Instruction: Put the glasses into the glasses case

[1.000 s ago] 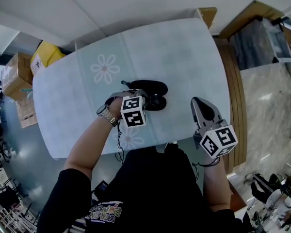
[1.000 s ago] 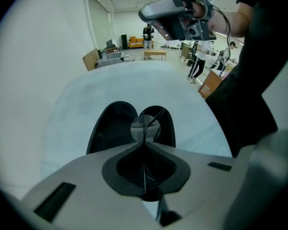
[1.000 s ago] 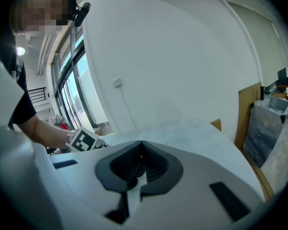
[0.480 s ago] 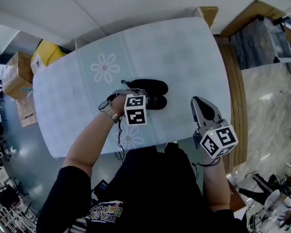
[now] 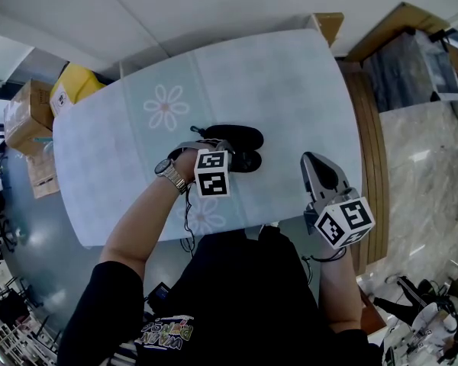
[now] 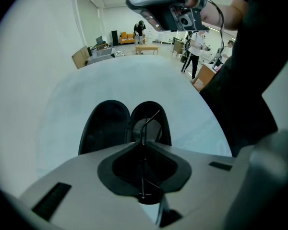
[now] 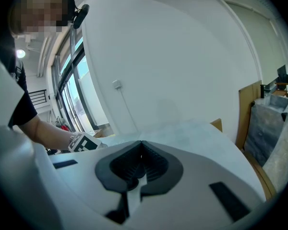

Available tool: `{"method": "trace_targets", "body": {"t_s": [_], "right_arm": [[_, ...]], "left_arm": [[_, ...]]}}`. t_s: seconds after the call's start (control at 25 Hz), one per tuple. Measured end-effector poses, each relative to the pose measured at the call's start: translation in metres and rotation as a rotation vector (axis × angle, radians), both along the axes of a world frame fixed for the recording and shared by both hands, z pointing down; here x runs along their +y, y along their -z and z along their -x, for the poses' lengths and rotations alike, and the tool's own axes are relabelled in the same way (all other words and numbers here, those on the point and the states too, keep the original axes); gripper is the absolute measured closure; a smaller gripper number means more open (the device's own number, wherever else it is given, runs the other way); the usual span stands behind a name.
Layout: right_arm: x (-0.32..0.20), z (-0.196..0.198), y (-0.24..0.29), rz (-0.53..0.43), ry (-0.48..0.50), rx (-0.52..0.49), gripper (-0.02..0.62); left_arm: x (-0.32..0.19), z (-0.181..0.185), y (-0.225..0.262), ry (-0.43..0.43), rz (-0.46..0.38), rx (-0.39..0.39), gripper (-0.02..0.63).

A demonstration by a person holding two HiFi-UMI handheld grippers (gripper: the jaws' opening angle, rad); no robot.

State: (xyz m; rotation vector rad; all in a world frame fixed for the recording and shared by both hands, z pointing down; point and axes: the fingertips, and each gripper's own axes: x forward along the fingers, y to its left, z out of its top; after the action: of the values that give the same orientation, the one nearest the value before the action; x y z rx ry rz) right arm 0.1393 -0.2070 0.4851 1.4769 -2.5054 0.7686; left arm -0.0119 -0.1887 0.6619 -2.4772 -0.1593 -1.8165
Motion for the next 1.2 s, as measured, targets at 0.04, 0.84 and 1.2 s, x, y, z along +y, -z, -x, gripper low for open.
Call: {"method": "trace_targets", "body": {"t_s": [0.04, 0.84, 1.2], "right_arm": [[0.0, -0.001, 0.001, -0.001, 0.001, 0.001, 0.572], [0.011, -0.02, 0.023, -0.069, 0.084, -0.037, 0.572], [0.024, 0.002, 0.048, -0.134, 0.225, -0.005, 0.572]], "left_arm": [[0.0, -0.001, 0.001, 0.004, 0.0, 0.003, 0.572], [-0.013, -0.014, 0.062, 0.401, -0.088, 0.265, 0.477], [-0.007, -0.01, 0.155, 0.826, -0.087, 0.735, 0.525]]}}
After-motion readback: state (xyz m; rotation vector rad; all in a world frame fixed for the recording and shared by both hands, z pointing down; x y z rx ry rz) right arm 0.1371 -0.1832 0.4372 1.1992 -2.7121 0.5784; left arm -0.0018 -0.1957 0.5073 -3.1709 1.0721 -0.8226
